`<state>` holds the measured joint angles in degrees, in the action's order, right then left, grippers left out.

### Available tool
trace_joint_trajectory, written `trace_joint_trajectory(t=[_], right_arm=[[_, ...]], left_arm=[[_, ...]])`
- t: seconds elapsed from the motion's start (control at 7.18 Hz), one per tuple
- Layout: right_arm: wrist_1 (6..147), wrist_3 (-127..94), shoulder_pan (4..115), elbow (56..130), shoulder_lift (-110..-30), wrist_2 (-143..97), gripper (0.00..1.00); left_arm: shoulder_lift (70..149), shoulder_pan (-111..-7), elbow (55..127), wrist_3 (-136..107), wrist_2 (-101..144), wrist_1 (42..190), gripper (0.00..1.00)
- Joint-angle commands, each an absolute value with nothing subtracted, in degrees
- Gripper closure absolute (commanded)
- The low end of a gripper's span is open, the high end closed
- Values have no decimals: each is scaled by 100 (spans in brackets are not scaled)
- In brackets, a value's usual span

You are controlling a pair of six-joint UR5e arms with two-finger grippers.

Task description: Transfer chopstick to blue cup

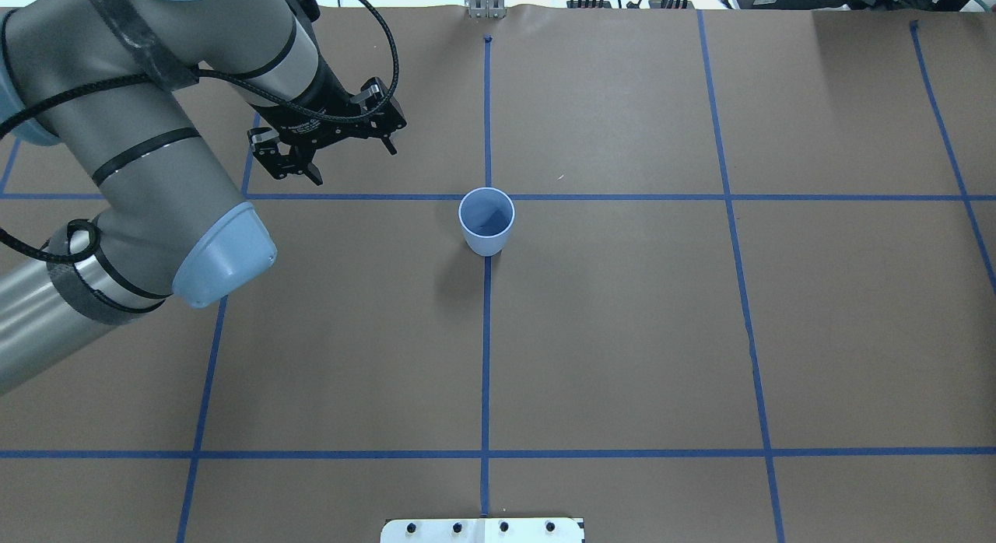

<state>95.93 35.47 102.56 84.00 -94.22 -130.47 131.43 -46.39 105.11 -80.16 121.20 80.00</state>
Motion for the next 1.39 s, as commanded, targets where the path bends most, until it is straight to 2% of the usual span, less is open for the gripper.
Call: trace_joint_trajectory(t=[0.0,0.14,0.42,0.56,0.84,0.97,1.25], right_arm=[[9545,3788,10266,8350,-9439,-12762,0],[9536,3814,10266,8315,-9483,-12762,0],[9536,3823,10266,8227,-9483,-12762,30],[9545,3841,10266,8192,-9466,-12744,35],[9536,4034,10266,8095,-9431,-12481,36],[9536,4034,10266,8077,-9413,-12472,42],[9536,4025,10257,8033,-9413,-12472,60]], left_arm=[[13148,-4623,10512,-8024,12103,8007,2],[13157,-4623,10512,-8024,12103,8007,2],[13148,-4614,10503,-8024,12094,8016,2],[13148,-4614,10512,-8024,12094,8016,2],[13148,-4606,10503,-8024,12094,8016,2],[13148,-4605,10512,-8024,12102,8024,2],[13122,-4605,10521,-8024,12111,8033,2]])
